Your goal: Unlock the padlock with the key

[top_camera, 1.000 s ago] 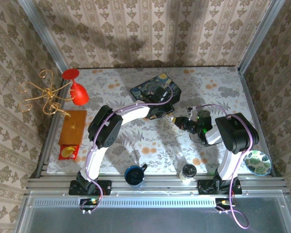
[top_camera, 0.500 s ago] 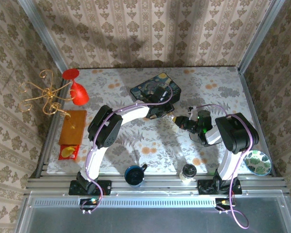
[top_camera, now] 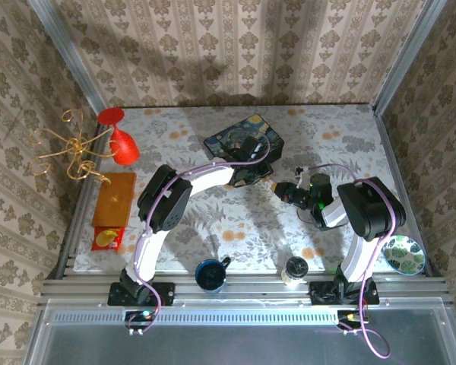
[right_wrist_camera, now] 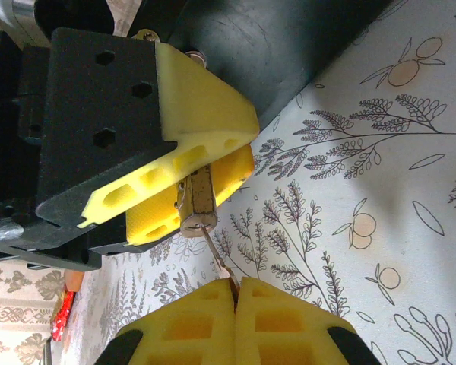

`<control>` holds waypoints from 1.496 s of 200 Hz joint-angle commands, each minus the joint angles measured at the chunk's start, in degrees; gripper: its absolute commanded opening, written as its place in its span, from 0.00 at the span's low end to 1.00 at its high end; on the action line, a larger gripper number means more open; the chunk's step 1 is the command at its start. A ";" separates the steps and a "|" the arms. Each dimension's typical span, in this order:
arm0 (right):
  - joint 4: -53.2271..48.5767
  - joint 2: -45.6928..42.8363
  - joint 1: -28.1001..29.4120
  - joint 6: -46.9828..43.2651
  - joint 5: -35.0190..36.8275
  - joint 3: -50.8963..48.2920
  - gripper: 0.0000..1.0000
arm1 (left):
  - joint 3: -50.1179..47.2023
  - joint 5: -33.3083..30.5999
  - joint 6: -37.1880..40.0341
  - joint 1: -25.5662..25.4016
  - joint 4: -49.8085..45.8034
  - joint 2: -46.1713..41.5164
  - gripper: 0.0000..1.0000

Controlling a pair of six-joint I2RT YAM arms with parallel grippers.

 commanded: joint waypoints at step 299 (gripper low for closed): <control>3.49 -2.38 1.21 1.23 0.23 -0.97 0.00 | -1.94 -2.03 -0.86 -1.09 6.34 -5.22 0.13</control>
